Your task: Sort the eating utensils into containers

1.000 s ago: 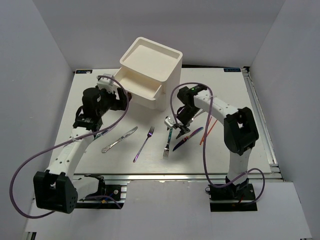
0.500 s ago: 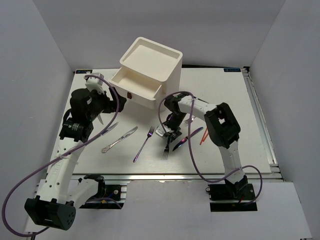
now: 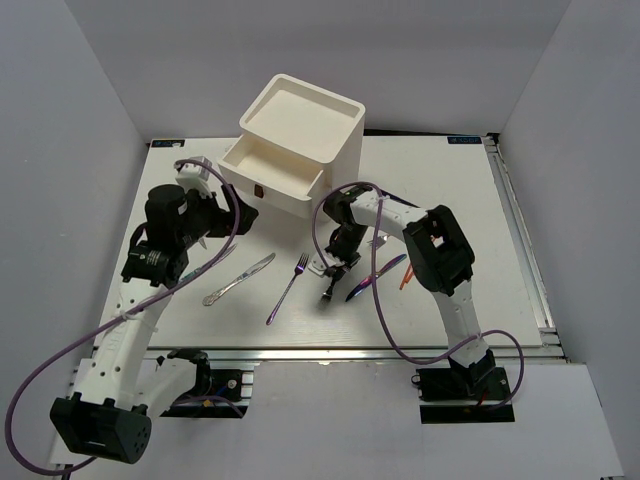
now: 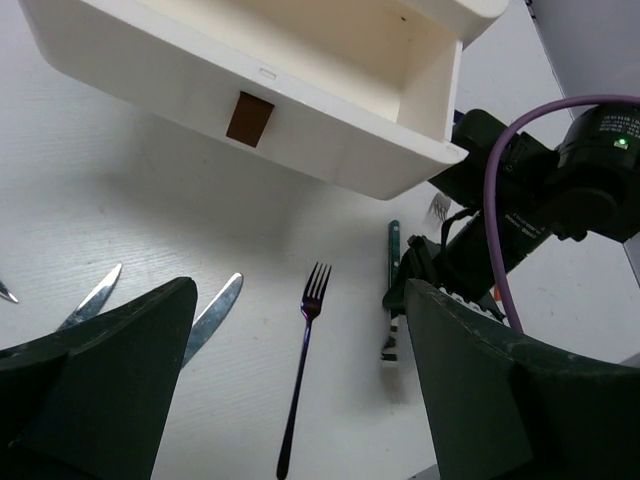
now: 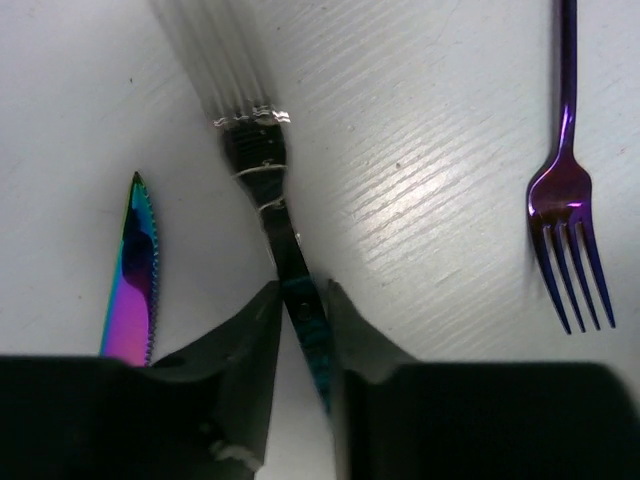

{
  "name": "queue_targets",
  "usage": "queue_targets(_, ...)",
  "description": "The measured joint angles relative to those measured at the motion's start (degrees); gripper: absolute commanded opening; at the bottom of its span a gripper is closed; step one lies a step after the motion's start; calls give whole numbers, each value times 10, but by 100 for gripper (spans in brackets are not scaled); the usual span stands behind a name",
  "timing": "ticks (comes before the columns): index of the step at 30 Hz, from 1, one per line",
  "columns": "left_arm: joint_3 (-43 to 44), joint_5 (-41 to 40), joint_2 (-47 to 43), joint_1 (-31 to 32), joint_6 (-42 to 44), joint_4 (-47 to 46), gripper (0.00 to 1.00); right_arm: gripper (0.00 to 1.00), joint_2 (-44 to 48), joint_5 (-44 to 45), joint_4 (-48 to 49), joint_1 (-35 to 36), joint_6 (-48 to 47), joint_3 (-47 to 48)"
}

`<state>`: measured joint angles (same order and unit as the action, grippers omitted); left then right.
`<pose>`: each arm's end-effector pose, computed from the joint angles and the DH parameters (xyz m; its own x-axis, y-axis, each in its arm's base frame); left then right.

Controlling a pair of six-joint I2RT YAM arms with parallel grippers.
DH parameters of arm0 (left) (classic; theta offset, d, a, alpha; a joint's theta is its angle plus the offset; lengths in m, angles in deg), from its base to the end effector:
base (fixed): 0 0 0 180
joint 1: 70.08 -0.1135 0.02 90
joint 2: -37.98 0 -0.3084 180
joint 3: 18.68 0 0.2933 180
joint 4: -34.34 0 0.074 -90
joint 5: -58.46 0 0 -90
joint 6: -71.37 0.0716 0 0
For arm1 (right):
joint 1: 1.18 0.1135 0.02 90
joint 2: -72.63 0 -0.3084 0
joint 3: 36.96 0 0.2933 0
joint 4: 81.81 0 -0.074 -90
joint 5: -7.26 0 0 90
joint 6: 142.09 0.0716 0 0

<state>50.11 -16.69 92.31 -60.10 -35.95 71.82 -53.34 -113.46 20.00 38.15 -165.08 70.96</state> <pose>0.2489 -0.0624 0.3813 -0.4867 -0.2065 -0.8488 0.2670 0.8900 -0.3697 0.3367 0.3232 0.1375 0.7624 -0.3985 -0.5099 -0.5118 -0.8534 -0.0983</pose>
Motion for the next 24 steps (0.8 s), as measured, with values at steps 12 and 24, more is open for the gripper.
queue_targets(12,-57,41,-3,0,-43,3,96,0,4,-5,22,0,42,1)
queue_targets(24,-102,52,-15,0,-75,-20,96,0,66,-94,-47,-22,116,128)
